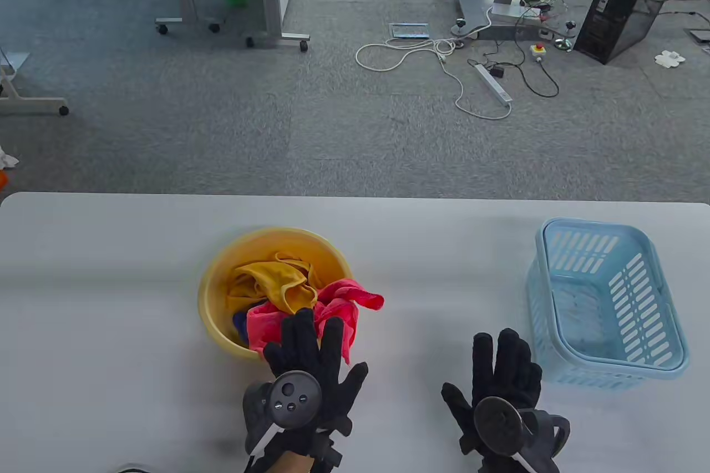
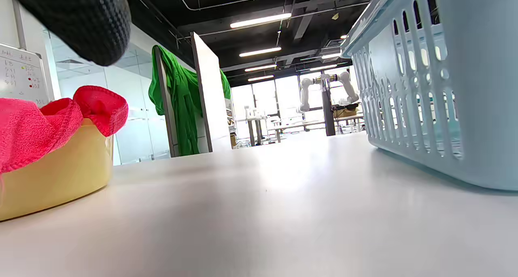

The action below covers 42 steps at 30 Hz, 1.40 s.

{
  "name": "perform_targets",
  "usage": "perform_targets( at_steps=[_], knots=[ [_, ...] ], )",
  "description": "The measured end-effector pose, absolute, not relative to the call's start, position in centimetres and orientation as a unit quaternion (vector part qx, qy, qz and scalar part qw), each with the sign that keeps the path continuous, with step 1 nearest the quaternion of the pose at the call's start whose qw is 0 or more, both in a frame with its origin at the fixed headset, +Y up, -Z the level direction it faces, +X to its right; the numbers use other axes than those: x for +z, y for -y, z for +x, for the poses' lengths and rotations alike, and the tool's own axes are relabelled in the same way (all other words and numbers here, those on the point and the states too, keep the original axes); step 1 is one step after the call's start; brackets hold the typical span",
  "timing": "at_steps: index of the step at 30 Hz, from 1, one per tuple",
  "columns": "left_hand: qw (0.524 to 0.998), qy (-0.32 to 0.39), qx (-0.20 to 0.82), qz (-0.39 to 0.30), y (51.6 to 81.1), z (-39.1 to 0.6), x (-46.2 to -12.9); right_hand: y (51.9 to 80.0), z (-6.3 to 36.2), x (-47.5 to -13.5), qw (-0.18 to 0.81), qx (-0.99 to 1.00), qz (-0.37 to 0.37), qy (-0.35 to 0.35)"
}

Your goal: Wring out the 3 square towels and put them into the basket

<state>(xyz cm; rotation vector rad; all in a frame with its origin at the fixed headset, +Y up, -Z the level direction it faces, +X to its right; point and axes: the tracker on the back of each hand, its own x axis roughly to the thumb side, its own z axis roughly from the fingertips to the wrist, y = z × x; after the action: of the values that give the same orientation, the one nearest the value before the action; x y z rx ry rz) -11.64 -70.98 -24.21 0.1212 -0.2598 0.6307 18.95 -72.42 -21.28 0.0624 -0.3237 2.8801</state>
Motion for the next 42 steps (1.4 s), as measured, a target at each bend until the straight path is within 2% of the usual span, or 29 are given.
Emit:
perform_targets(
  at_steps=[27,35,38,42],
  knots=[
    [0.944,0.119,0.304,0.053,71.2,-11.7,-24.7,72.5,18.9,-21.4,0.156,0.982,0.018,0.106],
    [0.929,0.090,0.352,0.069,69.7,-13.9,-24.9,72.0,18.8,-20.8,0.174,0.978,0.022,0.116],
    [0.944,0.081,0.307,0.090,68.6,-13.4,-24.5,72.3,18.1,-20.7,0.167,0.978,0.041,0.122],
    [0.944,0.083,0.308,0.078,68.2,-12.9,-24.6,72.1,18.0,-20.6,0.174,0.976,0.044,0.123]
  ],
)
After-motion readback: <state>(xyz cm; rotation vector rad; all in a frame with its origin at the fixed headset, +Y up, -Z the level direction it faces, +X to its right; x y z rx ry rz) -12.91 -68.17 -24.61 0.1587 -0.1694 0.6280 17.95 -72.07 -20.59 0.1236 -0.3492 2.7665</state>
